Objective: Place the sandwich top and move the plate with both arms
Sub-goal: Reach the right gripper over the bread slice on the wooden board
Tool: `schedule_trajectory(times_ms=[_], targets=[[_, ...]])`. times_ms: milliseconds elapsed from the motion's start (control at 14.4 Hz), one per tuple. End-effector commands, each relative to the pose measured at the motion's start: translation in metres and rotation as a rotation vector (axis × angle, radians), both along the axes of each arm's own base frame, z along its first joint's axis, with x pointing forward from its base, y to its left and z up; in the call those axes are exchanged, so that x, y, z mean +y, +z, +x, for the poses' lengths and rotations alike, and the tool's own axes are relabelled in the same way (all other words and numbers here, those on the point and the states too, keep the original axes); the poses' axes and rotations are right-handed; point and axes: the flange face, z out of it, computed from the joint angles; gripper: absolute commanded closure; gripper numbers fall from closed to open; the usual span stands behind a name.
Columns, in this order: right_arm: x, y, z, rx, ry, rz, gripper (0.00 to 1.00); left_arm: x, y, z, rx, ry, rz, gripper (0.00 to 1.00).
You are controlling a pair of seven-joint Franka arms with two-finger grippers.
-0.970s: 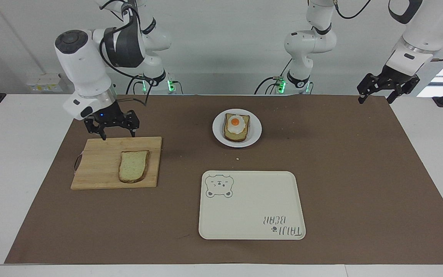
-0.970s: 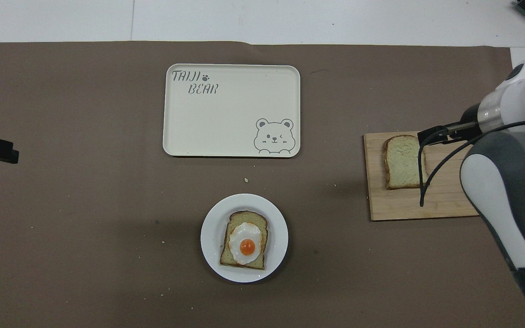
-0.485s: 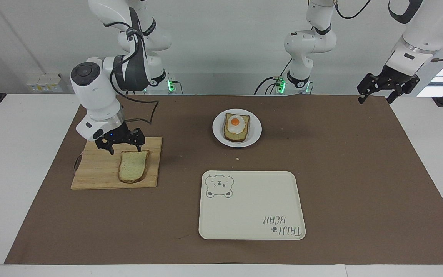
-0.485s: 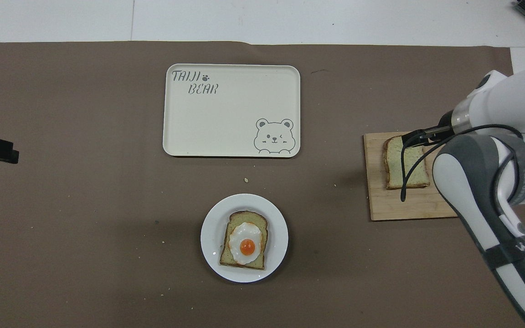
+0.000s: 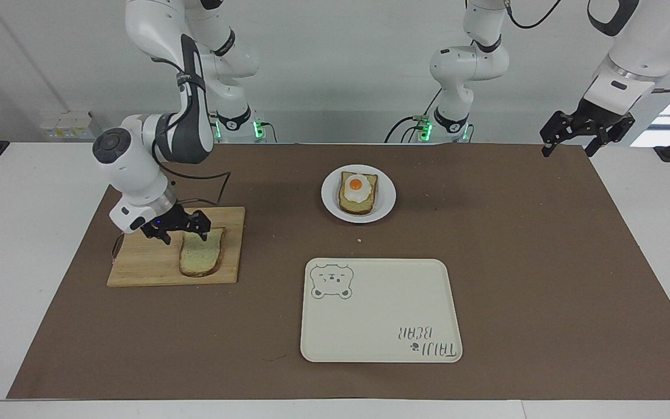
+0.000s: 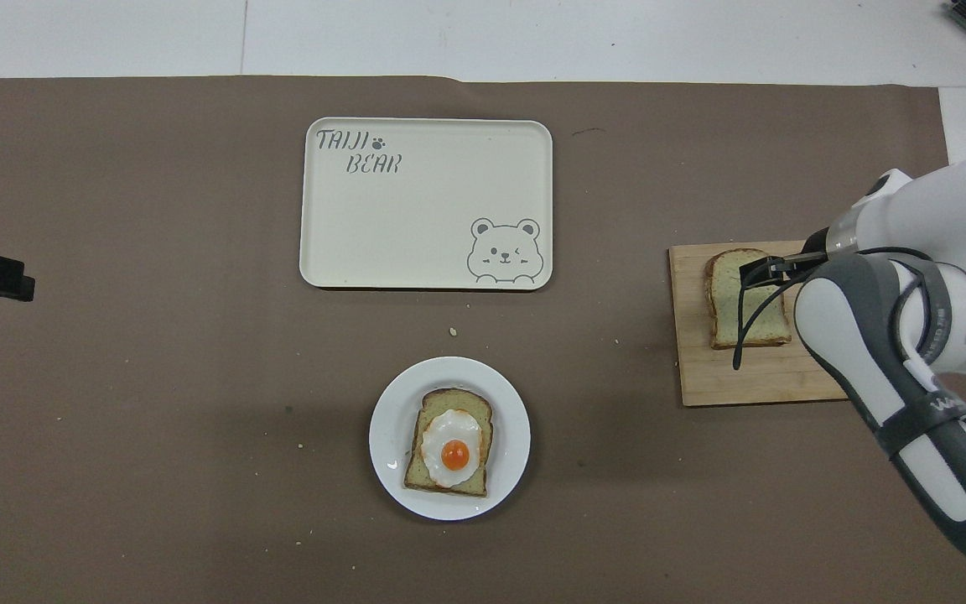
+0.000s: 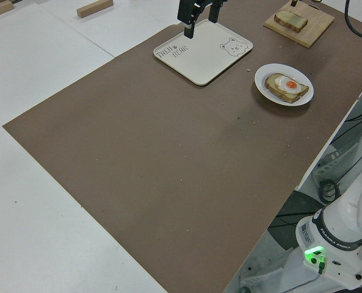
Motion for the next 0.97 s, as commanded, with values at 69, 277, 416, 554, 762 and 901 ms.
schedule_trajectory(times_ms=[69, 277, 416, 554, 762, 901], targets=[[-0.019, -0.031, -0.002, -0.017, -0.005, 0.059, 0.0, 0.001, 0.002, 0.0, 0.002, 0.011, 0.014, 0.0], [-0.024, -0.047, 0.001, -0.032, 0.004, 0.086, 0.0, 0.001, 0.002, 0.0, 0.002, 0.011, 0.014, 0.0], [-0.024, -0.047, 0.001, -0.032, 0.009, 0.086, 0.0, 0.002, 0.002, 0.0, 0.002, 0.011, 0.015, 0.0], [-0.024, -0.048, 0.001, -0.031, 0.01, 0.086, 0.15, 0.001, 0.002, 0.0, 0.002, 0.011, 0.014, 0.0], [-0.032, -0.054, -0.002, -0.027, -0.009, 0.092, 0.18, 0.001, 0.002, 0.0, 0.002, 0.011, 0.014, 0.0], [-0.035, -0.057, -0.003, -0.021, -0.013, 0.097, 0.18, 0.001, 0.002, 0.0, 0.002, 0.011, 0.014, 0.0]])
